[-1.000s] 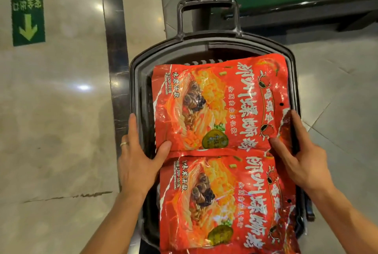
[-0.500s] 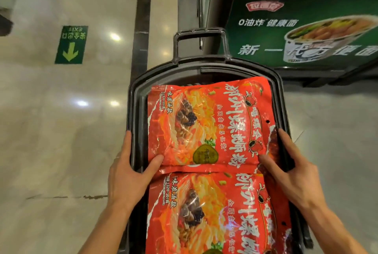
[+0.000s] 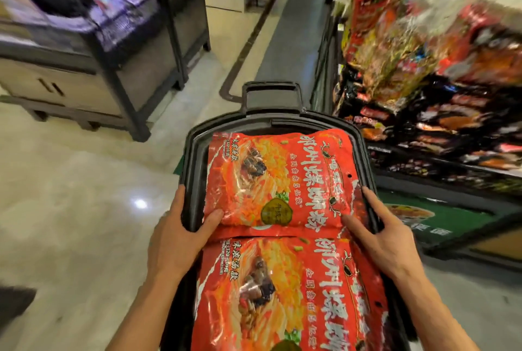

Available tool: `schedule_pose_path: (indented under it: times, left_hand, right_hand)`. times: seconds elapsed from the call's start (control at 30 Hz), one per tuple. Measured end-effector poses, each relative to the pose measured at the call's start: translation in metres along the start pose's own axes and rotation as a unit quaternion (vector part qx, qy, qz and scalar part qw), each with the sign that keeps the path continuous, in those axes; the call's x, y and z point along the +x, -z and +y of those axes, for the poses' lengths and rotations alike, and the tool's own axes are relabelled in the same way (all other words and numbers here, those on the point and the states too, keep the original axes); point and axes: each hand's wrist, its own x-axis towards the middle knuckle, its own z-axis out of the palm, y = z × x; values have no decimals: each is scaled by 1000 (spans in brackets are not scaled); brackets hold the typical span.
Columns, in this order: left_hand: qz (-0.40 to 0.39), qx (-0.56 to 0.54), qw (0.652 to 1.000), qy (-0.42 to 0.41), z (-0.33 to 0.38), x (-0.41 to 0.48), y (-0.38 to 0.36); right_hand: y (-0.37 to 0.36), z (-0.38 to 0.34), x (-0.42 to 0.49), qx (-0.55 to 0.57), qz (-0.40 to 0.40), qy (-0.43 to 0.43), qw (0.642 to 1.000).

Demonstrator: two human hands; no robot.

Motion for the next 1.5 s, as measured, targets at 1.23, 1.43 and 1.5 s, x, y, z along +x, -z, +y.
schedule_pose_path:
  times: [1.23,1.43,1.5]
  left_hand:
    - [27,-10,1000,-13,164,502,68]
    - [21,-35,998,-37,209,637,44]
    - [11,-44,998,-48,223,693,32]
  right_hand:
    - [-120,-235,465,18,39,17,999]
    - [-129,-268,588,13,78,29,996]
    - [-136,-282,634,-3,86,19,996]
